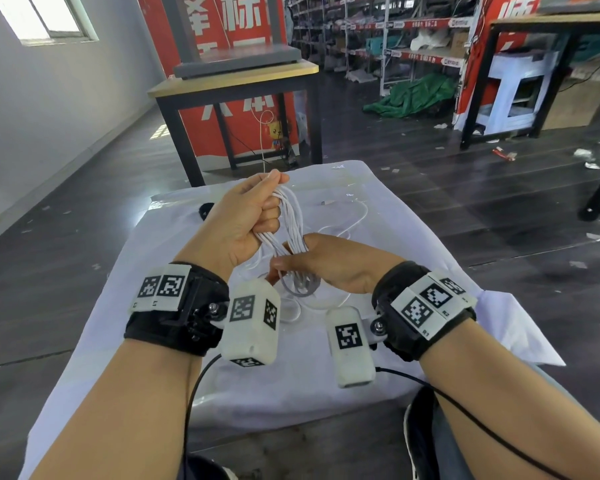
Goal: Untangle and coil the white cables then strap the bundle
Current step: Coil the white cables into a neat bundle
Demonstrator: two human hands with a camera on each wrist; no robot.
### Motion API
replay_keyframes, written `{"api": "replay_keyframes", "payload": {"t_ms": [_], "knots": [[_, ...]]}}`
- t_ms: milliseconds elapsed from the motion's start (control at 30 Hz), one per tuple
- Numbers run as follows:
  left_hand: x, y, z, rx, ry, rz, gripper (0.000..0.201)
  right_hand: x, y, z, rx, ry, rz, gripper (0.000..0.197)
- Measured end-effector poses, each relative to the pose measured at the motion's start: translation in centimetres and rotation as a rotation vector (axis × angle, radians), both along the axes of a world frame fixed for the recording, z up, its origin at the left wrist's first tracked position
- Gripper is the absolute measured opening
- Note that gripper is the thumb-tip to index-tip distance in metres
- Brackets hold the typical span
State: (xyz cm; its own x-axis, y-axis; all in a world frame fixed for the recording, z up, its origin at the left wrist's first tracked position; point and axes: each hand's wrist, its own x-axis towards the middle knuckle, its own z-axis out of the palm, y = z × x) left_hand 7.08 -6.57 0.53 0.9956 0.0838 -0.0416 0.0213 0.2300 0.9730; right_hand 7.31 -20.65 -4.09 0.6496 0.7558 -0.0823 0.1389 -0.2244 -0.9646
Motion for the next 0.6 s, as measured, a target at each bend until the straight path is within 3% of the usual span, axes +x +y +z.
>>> {"api": "replay_keyframes", "payload": {"t_ms": [300, 400, 500, 600], "knots": [[-0.2, 1.0, 0.3, -0.071, 0.024, 0.021, 0.022, -0.4, 0.8, 0.3, 0.172, 0.194, -0.052, 0.024], [0.0, 1.9, 0.3, 0.114, 0.004, 0.024, 0.029, -0.1, 0.3, 0.2, 0.365, 0.317, -0.162, 0.027], [0.1, 3.3, -0.2, 0.366, 0.013, 0.087, 0.021, 0.9, -0.3, 0.5, 0.638, 0.455, -0.337, 0.028], [-0.5, 3.0, -1.1, 0.508, 0.083, -0.109, 0.015, 1.7, -0.9, 0.7, 0.905, 0.581, -0.514, 0.03]]}}
